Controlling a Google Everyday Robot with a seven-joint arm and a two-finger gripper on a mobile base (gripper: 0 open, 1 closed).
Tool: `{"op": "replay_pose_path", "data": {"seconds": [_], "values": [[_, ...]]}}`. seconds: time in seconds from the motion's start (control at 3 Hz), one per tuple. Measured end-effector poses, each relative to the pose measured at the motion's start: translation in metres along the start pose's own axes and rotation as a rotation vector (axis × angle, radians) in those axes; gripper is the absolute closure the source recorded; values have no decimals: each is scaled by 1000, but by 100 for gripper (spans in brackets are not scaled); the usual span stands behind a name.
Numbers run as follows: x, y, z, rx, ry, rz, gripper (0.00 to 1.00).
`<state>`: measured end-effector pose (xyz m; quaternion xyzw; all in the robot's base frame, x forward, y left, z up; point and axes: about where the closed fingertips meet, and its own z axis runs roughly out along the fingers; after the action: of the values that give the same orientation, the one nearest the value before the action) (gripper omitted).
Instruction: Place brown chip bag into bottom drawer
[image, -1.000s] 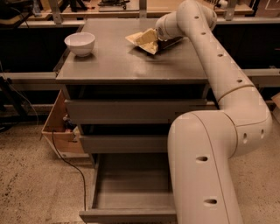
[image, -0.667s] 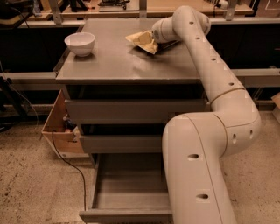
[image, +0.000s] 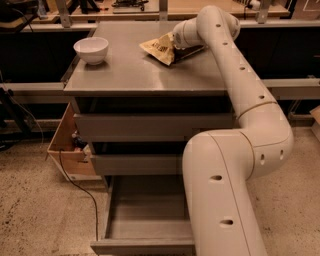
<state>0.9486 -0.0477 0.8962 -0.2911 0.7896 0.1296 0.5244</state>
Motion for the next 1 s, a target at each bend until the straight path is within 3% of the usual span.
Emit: {"op": "replay_pose_path", "data": {"seconds": [0.33,0.67,1.0], "values": [[-4,0,-12,0,16,-57,88],[-3,4,-23,-15,42,-115,100],[-20,14,-48,-37,27,-198,100]]}}
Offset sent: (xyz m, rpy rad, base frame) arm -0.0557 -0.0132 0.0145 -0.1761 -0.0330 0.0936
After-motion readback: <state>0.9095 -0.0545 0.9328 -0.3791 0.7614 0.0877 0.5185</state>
